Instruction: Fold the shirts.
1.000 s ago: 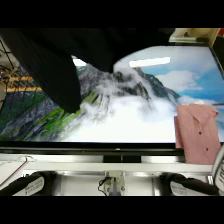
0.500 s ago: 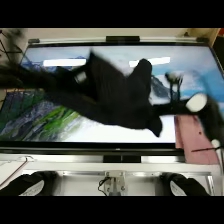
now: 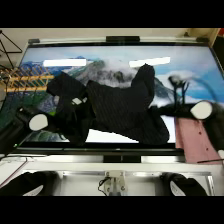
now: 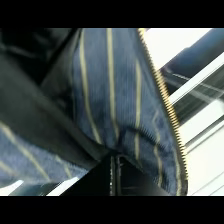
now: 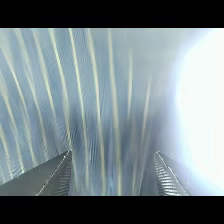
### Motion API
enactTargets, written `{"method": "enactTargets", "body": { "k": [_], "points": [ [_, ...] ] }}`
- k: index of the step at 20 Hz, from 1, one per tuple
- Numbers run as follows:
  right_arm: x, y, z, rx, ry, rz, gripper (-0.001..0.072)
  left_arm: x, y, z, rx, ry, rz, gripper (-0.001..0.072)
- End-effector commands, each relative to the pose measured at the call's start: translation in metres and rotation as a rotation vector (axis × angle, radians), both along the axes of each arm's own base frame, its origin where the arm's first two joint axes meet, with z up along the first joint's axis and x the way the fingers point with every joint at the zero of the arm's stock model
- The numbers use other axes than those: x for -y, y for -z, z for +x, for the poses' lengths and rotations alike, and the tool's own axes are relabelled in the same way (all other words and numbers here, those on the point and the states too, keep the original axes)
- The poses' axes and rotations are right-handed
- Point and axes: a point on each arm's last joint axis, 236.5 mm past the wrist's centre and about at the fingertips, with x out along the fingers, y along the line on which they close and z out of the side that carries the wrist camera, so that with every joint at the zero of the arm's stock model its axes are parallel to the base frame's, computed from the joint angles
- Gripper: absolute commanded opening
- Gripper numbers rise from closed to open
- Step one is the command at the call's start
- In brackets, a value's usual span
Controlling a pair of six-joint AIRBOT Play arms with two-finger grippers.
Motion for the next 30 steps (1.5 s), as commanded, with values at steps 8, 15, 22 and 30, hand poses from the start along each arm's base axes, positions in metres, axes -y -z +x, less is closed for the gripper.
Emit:
{"method": "enactTargets", "body": {
  "k": [8, 15, 22, 30],
  "points": [
    [-0.199, -0.031, 0.114, -0.020, -0.135, 0.352, 0.0668, -0.039, -0.068, 0.001, 0.253, -0.204, -0.070, 0.0038],
    [-0.270, 0.073, 0.032, -0.188, -0.411, 0.042, 0.0667, -0.043, -0.087, -0.006, 0.293, -0.263, -0.136, 0.0038],
    [-0.293, 0.104, 0.013, -0.189, -0.455, -0.046, 0.0663, -0.043, -0.087, -0.006, 0.292, -0.264, -0.137, 0.0039],
    [-0.275, 0.111, 0.011, -0.283, -0.389, -0.051, 0.0089, -0.043, -0.088, -0.005, 0.296, -0.263, -0.138, 0.0039]
  ]
}}
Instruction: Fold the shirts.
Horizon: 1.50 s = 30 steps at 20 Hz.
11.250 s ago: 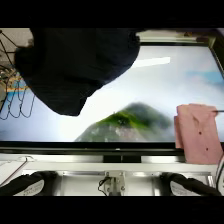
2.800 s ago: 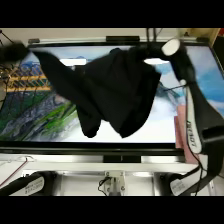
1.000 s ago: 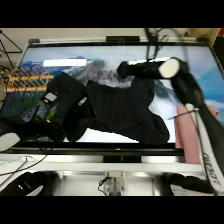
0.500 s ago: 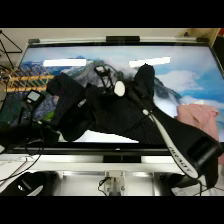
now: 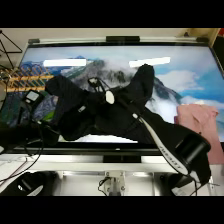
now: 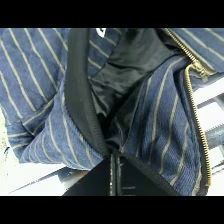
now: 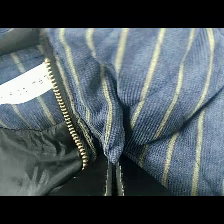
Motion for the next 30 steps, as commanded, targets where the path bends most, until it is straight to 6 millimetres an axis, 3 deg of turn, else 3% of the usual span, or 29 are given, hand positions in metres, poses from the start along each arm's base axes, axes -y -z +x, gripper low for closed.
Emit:
{"method": "enactTargets", "body": {
  "k": [1, 3, 5, 7, 9, 10, 11, 13, 15, 17, 19, 20, 21, 22, 23, 24, 26, 28, 30],
  "points": [
    [0.019, -0.026, 0.010, 0.005, 0.056, 0.014, 0.0089, 0.000, -0.003, 0.004, 0.022, -0.002, -0.003, 0.0039],
    [0.037, -0.088, 0.035, 0.137, 0.100, 0.100, 0.0089, 0.001, -0.017, 0.022, 0.115, -0.009, -0.015, 0.0039],
    [0.069, -0.173, 0.054, 0.297, 0.181, 0.215, 0.0089, 0.004, -0.053, 0.050, 0.247, -0.059, -0.088, 0.0039],
    [0.113, -0.253, 0.043, 0.424, 0.235, 0.284, 0.0089, -0.004, -0.096, 0.074, 0.345, -0.167, -0.194, 0.0040],
    [0.148, -0.292, 0.009, 0.448, 0.242, 0.277, 0.0089, -0.011, -0.132, 0.091, 0.421, -0.257, -0.296, 0.0039],
    [0.162, -0.290, -0.016, 0.401, 0.225, 0.232, 0.0089, -0.007, -0.146, 0.096, 0.448, -0.267, -0.363, 0.0039],
    [0.176, -0.275, -0.041, 0.321, 0.228, 0.162, 0.0089, 0.004, -0.154, 0.099, 0.455, -0.260, -0.433, 0.0039],
    [0.195, -0.226, -0.090, 0.148, 0.247, 0.036, 0.0089, 0.031, -0.145, 0.104, 0.372, -0.244, -0.530, 0.0039],
    [0.217, -0.171, -0.118, 0.090, 0.352, -0.049, 0.0100, 0.059, -0.107, 0.109, 0.248, -0.200, -0.509, 0.0040],
    [0.243, -0.107, -0.141, 0.008, 0.527, -0.090, 0.0114, 0.082, -0.050, 0.109, 0.124, -0.123, -0.398, 0.0040],
    [0.247, -0.048, -0.163, -0.092, 0.615, -0.067, 0.0114, 0.106, 0.007, 0.096, 0.003, -0.029, -0.286, 0.0039],
    [0.246, -0.027, -0.171, -0.118, 0.618, -0.062, 0.0114, 0.118, 0.033, 0.085, -0.050, 0.038, -0.228, 0.0039],
    [0.248, -0.013, -0.173, -0.128, 0.619, -0.070, 0.0169, 0.125, 0.052, 0.071, -0.095, 0.106, -0.171, 0.0039],
    [0.250, -0.011, -0.170, -0.106, 0.618, -0.073, 0.0500, 0.128, 0.065, 0.057, -0.142, 0.155, -0.123, 0.0039],
    [0.251, -0.021, -0.162, -0.052, 0.576, -0.082, 0.0599, 0.127, 0.069, 0.049, -0.161, 0.177, -0.093, 0.0039],
    [0.251, -0.037, -0.152, 0.024, 0.497, -0.097, 0.0599, 0.122, 0.067, 0.045, -0.154, 0.190, -0.065, 0.0039],
    [0.248, -0.088, -0.124, 0.230, 0.349, -0.109, 0.0598, 0.111, 0.056, 0.040, -0.131, 0.197, -0.040, 0.0039],
    [0.252, -0.144, -0.093, 0.398, 0.330, -0.122, 0.0599, 0.107, 0.044, 0.035, -0.119, 0.190, -0.053, 0.0039],
    [0.241, -0.172, -0.070, 0.448, 0.317, -0.121, 0.0619, 0.107, 0.038, 0.032, -0.116, 0.173, -0.072, 0.0039]
  ]
}}
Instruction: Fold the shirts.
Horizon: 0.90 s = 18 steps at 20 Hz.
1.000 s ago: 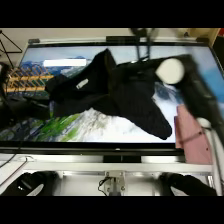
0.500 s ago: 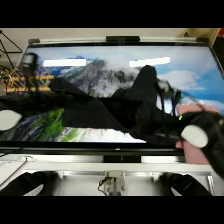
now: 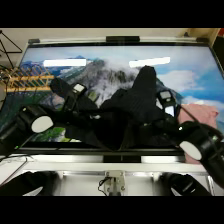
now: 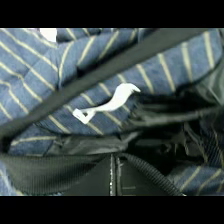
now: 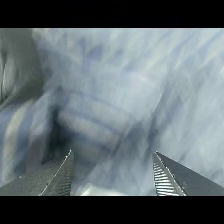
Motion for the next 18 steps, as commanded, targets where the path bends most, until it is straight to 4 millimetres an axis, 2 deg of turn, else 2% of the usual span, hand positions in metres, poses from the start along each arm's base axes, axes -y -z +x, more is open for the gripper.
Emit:
{"method": "enactTargets", "body": {
  "k": [1, 4, 5, 7, 10, 13, 15, 16, 17, 18],
  "points": [
    [-0.015, -0.049, 0.042, 0.128, -0.083, -0.073, 0.0620, -0.004, -0.005, -0.010, -0.008, 0.001, 0.008, 0.0039],
    [-0.063, -0.026, 0.063, 0.015, -0.219, -0.078, 0.0663, -0.001, -0.004, -0.013, -0.016, -0.001, 0.007, 0.0039],
    [-0.078, -0.017, 0.064, -0.037, -0.267, -0.074, 0.0662, -0.001, -0.004, -0.013, -0.016, 0.001, 0.006, 0.0039],
    [-0.095, -0.012, 0.061, -0.124, -0.332, -0.071, 0.0663, -0.001, -0.004, -0.014, -0.018, 0.002, 0.009, 0.0039],
    [-0.090, -0.006, 0.050, -0.223, -0.390, -0.139, 0.0662, -0.001, -0.004, -0.014, -0.018, 0.002, 0.008, 0.0039],
    [-0.071, 0.027, 0.031, -0.385, -0.438, -0.257, 0.0662, -0.001, -0.004, -0.014, -0.017, 0.002, 0.008, 0.0039],
    [-0.073, 0.048, 0.029, -0.456, -0.451, -0.276, 0.0661, -0.002, -0.004, -0.014, -0.018, 0.002, 0.009, 0.0039],
    [-0.074, 0.057, 0.030, -0.480, -0.452, -0.285, 0.0635, -0.002, -0.003, -0.015, -0.024, 0.003, 0.014, 0.0039],
    [-0.073, 0.064, 0.031, -0.495, -0.453, -0.297, 0.0537, -0.004, -0.002, -0.017, -0.031, 0.004, 0.020, 0.0039],
    [-0.073, 0.070, 0.032, -0.506, -0.463, -0.311, 0.0375, -0.005, -0.001, -0.018, -0.035, 0.005, 0.025, 0.0039]
  ]
}}
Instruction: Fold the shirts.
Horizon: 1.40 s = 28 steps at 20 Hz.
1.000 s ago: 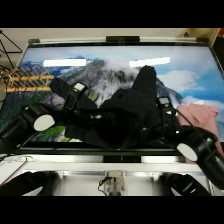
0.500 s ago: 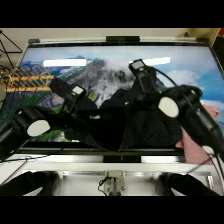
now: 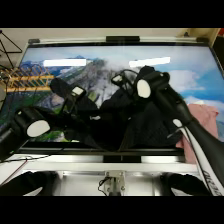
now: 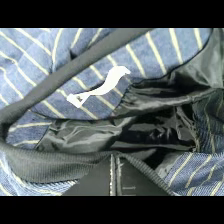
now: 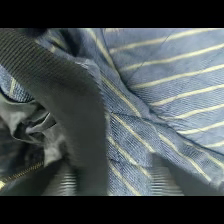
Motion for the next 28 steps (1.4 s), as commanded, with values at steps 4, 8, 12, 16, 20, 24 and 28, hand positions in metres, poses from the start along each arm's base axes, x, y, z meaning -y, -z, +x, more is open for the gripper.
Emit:
{"method": "enactTargets", "body": {
  "k": [4, 8, 12, 16, 20, 24, 28],
  "points": [
    [0.014, 0.002, 0.010, 0.013, 0.007, -0.080, 0.0089, -0.006, -0.016, 0.006, 0.033, 0.000, 0.020, 0.0040],
    [0.039, -0.124, 0.070, 0.427, 0.209, -0.017, 0.0089, 0.000, -0.168, 0.052, 0.349, -0.011, -0.165, 0.0040],
    [0.066, -0.316, 0.063, 0.851, 0.485, 0.390, 0.0089, -0.043, -0.360, 0.037, 0.705, -0.091, -0.395, 0.0039],
    [0.090, -0.300, -0.029, 0.575, 0.611, 0.452, 0.0088, -0.057, -0.328, -0.007, 0.560, 0.039, -0.231, 0.0039],
    [0.066, -0.178, -0.083, 0.232, 0.560, 0.214, 0.0089, -0.062, -0.180, -0.016, 0.115, 0.089, 0.050, 0.0040],
    [0.020, -0.045, -0.079, 0.177, 0.536, 0.143, 0.0089, -0.058, -0.035, -0.013, -0.134, 0.060, 0.172, 0.0041],
    [-0.007, -0.006, -0.061, 0.184, 0.565, 0.223, 0.0089, -0.071, 0.029, -0.032, -0.270, 0.028, 0.243, 0.0041]
  ]
}}
